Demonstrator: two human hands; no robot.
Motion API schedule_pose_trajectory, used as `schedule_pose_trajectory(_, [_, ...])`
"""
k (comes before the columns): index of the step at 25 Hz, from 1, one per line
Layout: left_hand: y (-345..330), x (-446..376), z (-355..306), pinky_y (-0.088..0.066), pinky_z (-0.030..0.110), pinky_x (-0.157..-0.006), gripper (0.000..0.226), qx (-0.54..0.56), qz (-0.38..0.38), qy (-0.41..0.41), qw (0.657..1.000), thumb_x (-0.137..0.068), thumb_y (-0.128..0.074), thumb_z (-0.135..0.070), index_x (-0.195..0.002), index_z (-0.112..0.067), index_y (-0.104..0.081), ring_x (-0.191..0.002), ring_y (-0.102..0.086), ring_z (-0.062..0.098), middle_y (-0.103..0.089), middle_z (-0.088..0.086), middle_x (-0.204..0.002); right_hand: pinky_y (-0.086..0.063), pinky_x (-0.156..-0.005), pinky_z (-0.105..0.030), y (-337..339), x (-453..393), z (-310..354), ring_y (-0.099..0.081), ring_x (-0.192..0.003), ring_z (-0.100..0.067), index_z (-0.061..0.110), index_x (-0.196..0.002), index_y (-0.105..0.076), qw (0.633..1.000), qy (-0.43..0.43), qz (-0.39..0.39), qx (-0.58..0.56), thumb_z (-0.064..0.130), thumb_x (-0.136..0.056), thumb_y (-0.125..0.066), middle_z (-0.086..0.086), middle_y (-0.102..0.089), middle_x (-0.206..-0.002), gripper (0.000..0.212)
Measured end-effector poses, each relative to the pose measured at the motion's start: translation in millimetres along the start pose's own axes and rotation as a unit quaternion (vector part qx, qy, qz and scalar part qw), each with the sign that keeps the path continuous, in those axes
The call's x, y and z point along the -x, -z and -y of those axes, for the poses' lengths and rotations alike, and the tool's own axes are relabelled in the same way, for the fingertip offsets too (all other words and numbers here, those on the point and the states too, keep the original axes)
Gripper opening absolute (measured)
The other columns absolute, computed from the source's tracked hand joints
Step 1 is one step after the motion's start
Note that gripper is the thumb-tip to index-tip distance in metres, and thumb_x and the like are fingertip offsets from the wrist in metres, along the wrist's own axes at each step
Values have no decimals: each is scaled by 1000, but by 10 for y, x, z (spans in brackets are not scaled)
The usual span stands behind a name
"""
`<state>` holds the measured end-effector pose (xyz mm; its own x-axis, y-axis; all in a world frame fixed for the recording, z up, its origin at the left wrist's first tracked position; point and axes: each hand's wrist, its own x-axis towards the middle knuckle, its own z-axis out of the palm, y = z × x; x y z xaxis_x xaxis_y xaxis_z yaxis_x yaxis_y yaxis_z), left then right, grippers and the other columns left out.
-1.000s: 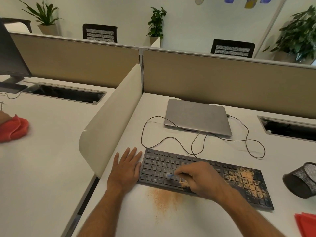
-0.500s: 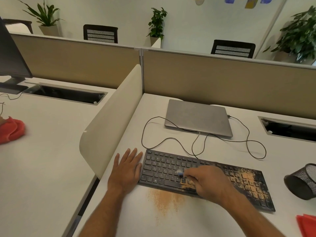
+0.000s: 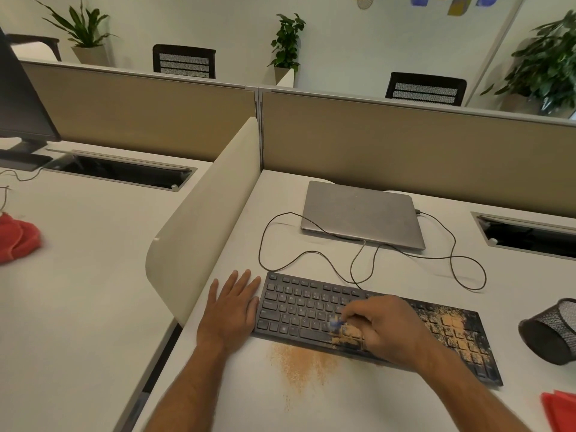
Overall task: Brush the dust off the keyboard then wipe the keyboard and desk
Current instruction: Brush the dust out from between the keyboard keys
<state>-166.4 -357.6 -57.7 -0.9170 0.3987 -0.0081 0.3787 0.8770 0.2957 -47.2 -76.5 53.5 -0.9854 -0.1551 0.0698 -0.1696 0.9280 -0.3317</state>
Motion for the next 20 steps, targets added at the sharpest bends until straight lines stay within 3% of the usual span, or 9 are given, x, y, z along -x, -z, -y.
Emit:
schedule_pose_trajectory(2, [5, -1, -2, 11, 41, -124, 69, 1, 0, 0, 1000, -93, 2, -55, -158, -39, -18, -152, 8, 4, -7, -16, -166, -40, -53, -19, 37, 25, -50, -50, -61, -1, 39, -100, -68, 999, -22, -40, 25, 28, -87, -60, 17, -67, -75, 18])
schedule_pose_trajectory(4, [6, 1, -6, 12, 41, -124, 70, -7, 4, 0, 1000, -93, 4, -55, -158, -39, -16, -152, 9, 4, -6, -16, -166, -32, -48, -17, 4, 54, -67, -45, -59, -3, 40, -103, -66, 997, -12, -33, 66, 26, -86, -64, 15, -66, -71, 23])
schedule_pose_trajectory(6, [6, -1, -7, 12, 41, -124, 70, -5, 3, 0, 1000, -92, 4, -55, -158, -39, -16, -152, 9, 5, -5, -16, -165, -34, -47, -20, -12, 78, -51, -45, -58, -3, 39, -98, -66, 998, 10, -14, 60, 27, -85, -63, 15, -65, -69, 18])
schedule_pose_trajectory(10, [-17, -4, 11, 11, 42, -124, 69, -5, 1, -1, 1000, -94, 2, -55, -158, -39, -17, -152, 9, 5, -7, -15, -166, -44, -51, -24, 42, 30, -46, -49, -61, -4, 37, -99, -67, 998, -4, -52, 42, 29, -88, -59, 16, -65, -72, 16])
schedule_pose_trajectory(13, [-16, -4, 7, 11, 42, -124, 68, -9, 5, 0, 1000, -94, 3, -54, -158, -40, -15, -152, 11, 4, -5, -16, -166, -42, -58, -23, -4, 47, 17, -50, -68, -3, 38, -104, -66, 998, 19, 10, 54, 29, -90, -55, 14, -67, -79, 20])
schedule_pose_trajectory(17, [-5, 5, 3, 10, 42, -124, 68, -7, 4, 1, 1000, -94, 3, -54, -158, -39, -16, -152, 10, 4, -5, -17, -166, -47, -57, -25, 24, 39, -33, -53, -66, -4, 40, -100, -65, 999, 4, -19, 26, 33, -89, -56, 16, -65, -74, 16])
schedule_pose_trajectory(20, [-2, 3, 3, 9, 43, -124, 69, -7, 4, -1, 1000, -94, 3, -54, -158, -39, -16, -152, 10, 5, -5, -16, -166, -44, -60, -22, -10, 50, 17, -52, -68, -2, 39, -102, -65, 999, 22, 17, 33, 34, -91, -54, 16, -67, -79, 17])
